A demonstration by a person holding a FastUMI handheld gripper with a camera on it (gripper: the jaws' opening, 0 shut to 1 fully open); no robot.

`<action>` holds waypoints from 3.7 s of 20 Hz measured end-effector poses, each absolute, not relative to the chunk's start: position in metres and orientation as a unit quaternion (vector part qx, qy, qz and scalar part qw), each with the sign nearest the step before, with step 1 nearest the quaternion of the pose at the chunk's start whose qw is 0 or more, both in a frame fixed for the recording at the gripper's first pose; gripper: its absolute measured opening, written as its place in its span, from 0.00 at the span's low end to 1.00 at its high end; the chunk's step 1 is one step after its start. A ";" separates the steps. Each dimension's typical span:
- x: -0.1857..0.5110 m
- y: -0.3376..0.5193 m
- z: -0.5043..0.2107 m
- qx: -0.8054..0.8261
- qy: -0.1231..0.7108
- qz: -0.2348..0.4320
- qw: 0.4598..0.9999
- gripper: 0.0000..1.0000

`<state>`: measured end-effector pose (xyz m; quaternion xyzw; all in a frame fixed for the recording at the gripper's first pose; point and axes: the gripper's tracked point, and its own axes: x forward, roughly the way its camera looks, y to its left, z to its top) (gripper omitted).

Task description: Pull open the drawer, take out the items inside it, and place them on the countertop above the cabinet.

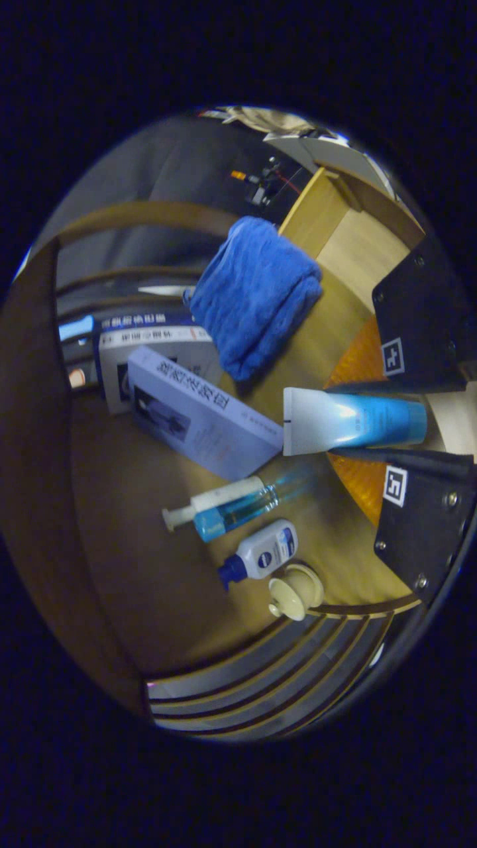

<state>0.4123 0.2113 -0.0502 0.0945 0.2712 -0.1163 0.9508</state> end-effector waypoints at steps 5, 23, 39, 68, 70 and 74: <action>0.435 0.207 -0.060 0.077 0.268 -0.069 0.958 0.36; 0.285 0.201 0.026 0.006 0.092 0.020 0.996 0.99; 0.112 0.157 -0.131 -0.011 0.199 0.052 0.979 1.00; 0.165 0.178 -0.173 -0.001 0.173 0.092 0.981 0.99; 0.173 0.181 -0.175 -0.001 0.179 0.095 0.979 1.00; 0.193 0.185 -0.173 0.001 0.175 0.095 0.980 1.00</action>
